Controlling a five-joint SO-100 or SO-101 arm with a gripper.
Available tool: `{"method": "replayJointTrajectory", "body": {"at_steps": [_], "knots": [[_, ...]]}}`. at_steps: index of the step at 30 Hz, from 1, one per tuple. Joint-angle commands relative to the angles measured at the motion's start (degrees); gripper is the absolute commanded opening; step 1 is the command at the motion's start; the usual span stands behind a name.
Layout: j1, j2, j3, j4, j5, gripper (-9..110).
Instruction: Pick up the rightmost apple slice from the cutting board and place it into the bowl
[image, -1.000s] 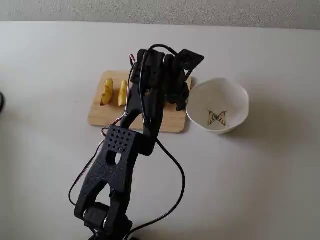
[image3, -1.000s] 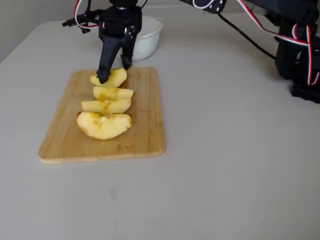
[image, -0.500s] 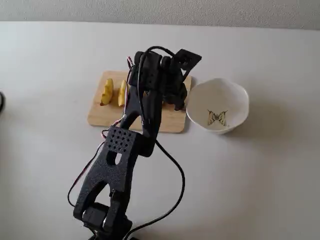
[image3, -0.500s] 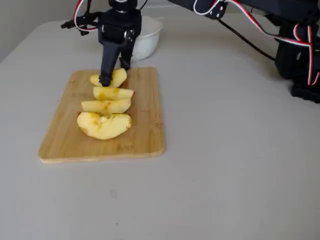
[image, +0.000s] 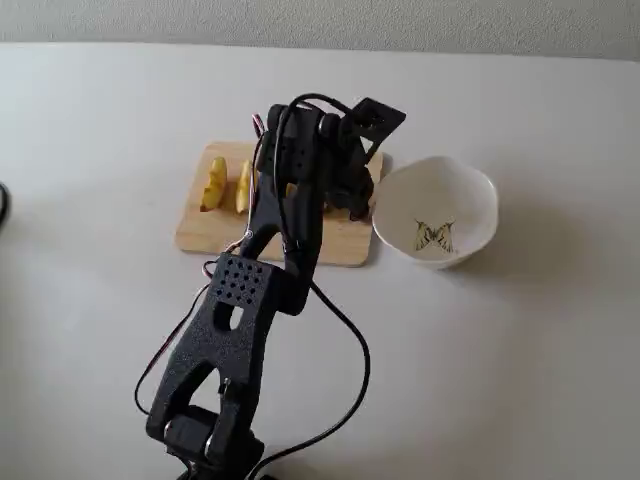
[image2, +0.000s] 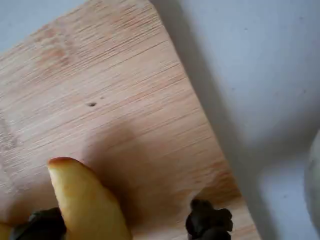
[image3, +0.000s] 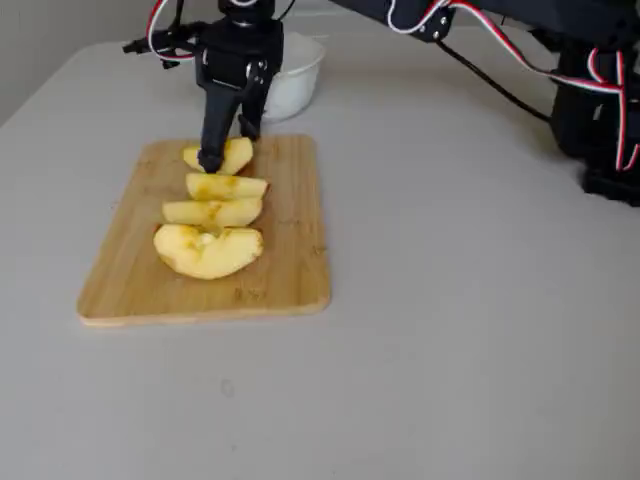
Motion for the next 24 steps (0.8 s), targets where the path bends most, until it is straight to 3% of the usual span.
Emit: {"method": "replayJointTrajectory", "body": {"at_steps": [1, 12, 24], "knots": [[-3.08, -1.76, 0.7, 2.37, 1.58, 21], [-3.52, -1.76, 0.7, 2.37, 2.99, 0], [-3.69, 5.27, -2.29, 2.11, 9.32, 0]]}}
